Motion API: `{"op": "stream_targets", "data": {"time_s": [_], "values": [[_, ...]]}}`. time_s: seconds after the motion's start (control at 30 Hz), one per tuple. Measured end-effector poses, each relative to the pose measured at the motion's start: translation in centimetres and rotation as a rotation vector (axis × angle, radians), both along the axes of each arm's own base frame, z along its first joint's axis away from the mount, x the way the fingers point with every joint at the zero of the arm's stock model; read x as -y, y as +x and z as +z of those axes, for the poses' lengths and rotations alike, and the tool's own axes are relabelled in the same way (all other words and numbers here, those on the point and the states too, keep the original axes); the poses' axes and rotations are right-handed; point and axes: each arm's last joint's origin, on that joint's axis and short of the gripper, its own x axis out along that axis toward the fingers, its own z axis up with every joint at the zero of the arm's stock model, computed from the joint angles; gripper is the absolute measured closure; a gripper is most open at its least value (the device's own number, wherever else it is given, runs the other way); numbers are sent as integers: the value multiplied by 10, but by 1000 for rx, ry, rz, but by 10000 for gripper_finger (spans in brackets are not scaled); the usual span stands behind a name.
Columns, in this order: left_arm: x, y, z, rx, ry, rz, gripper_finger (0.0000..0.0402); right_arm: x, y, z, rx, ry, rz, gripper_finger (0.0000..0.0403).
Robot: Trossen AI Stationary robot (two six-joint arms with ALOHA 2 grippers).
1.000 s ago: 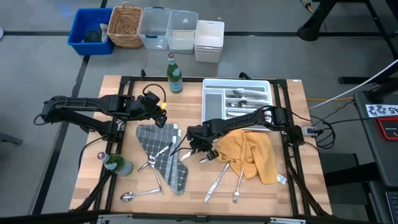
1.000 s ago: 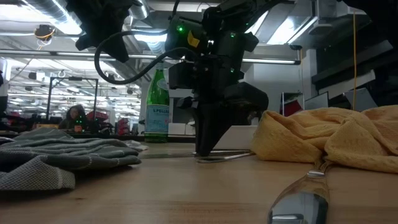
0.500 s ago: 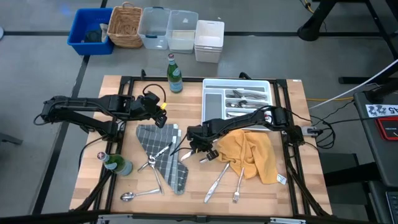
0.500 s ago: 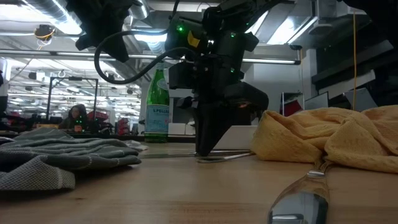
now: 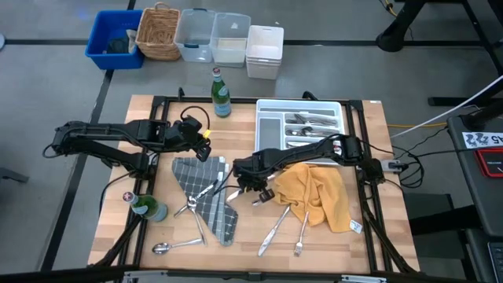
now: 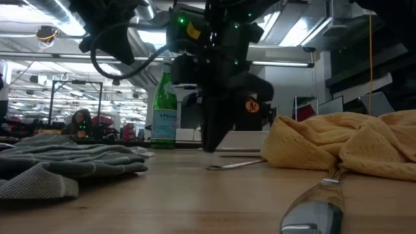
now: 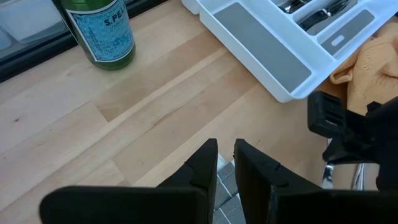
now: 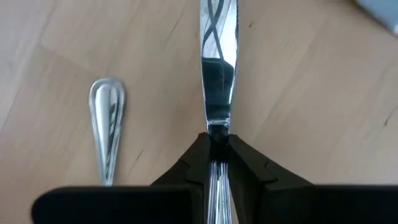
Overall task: Sort silverware
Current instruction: Put the silver knife into the cutlery tray
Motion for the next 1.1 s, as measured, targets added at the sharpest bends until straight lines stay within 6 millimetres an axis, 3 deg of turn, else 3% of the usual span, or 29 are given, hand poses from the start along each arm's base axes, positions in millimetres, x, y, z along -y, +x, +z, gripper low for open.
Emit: {"op": "stream_targets", "data": {"time_s": [0.33,0.77,1.1], "values": [[0,0,0,-11,14,-18,359,1,-5,15,-82,-30,-5,356],[0,0,0,-12,14,-19,359,4,-4,63,-113,-107,-33,356],[0,0,0,-12,14,-19,359,9,-13,79,-190,-232,-136,356]]}}
